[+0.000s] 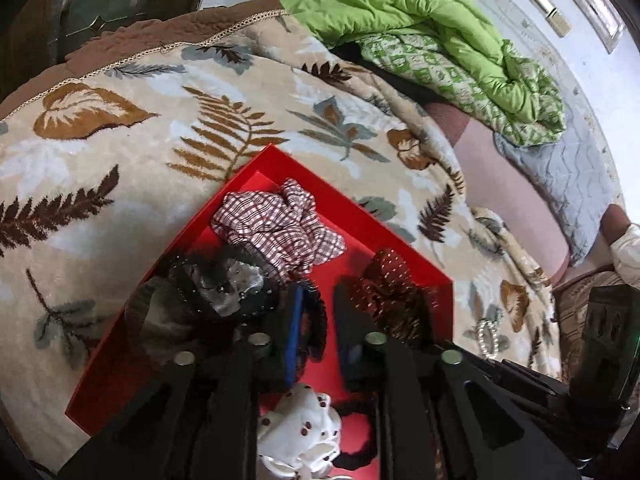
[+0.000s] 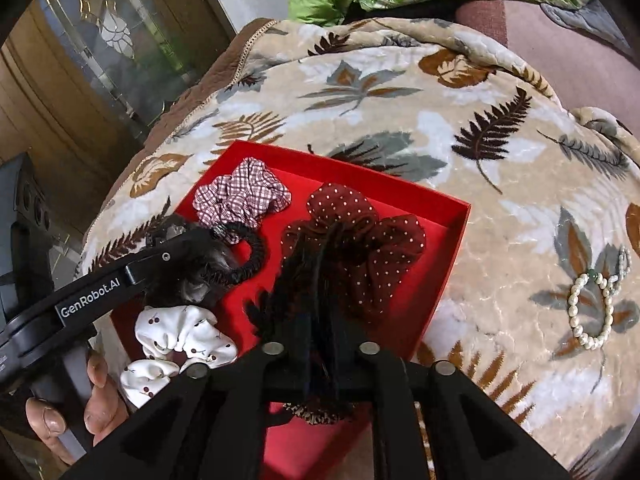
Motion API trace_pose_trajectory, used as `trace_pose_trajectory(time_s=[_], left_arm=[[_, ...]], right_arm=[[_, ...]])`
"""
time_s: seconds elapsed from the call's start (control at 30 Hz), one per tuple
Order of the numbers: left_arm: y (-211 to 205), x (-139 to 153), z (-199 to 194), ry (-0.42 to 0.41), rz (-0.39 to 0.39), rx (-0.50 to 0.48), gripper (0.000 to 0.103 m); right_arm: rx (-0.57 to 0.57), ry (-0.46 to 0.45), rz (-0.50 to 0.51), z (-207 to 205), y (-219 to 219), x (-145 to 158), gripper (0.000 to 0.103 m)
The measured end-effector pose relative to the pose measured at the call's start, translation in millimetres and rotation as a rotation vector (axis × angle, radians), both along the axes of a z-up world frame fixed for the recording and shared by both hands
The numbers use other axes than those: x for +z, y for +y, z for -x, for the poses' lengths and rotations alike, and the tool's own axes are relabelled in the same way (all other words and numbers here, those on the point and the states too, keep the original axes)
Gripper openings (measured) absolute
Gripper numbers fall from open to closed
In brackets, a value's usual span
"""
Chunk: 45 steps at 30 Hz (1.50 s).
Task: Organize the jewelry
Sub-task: 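Lower the coiled tie into tray with left tool while right tool releases claw clip there, then grasp the pearl bracelet with left tool while right tool reaches for pale bead strand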
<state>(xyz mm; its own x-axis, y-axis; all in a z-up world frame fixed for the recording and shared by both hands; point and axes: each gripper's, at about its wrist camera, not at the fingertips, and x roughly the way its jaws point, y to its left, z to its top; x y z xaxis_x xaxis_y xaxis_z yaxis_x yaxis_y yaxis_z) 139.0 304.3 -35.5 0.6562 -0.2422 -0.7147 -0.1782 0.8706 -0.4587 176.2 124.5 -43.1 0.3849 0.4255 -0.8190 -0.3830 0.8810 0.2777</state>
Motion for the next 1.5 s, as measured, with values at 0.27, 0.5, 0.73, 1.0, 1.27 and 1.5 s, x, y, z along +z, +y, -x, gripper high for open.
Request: trace_pose_trajectory(time_s=[0.27,0.5,0.73,1.0,1.27,1.5], left_arm=[[-3,6,5,-0.021,-0.016,0.000,0.029],[-7,8,7,-0.018,-0.049,-0.003,0.035],[-16,9,15,-0.011,-0.100,-0.005,0.038],[-43,18,31,-0.035,-0.196,-0.010,0.038],[-90,39,55,-0.076,-0.245,-0.092,0.038],[-151,62,70,-0.095,-0.257,-0.210,0.039]], right_arm=[[-0.021,-0.040,-0.009,14,-14,22,0.045],[-0.091,-0.034,-0.012,48,-63,28,0.053],[-0.190,0.003,-0.034,90,-125,26,0.057],[-0.351,0.019,-0.003,135,-208,22,0.065],[-0.499,0.029,0.054,175,-279,10,0.065],[-0.511,0.027,0.025,183,-295,3,0.065]])
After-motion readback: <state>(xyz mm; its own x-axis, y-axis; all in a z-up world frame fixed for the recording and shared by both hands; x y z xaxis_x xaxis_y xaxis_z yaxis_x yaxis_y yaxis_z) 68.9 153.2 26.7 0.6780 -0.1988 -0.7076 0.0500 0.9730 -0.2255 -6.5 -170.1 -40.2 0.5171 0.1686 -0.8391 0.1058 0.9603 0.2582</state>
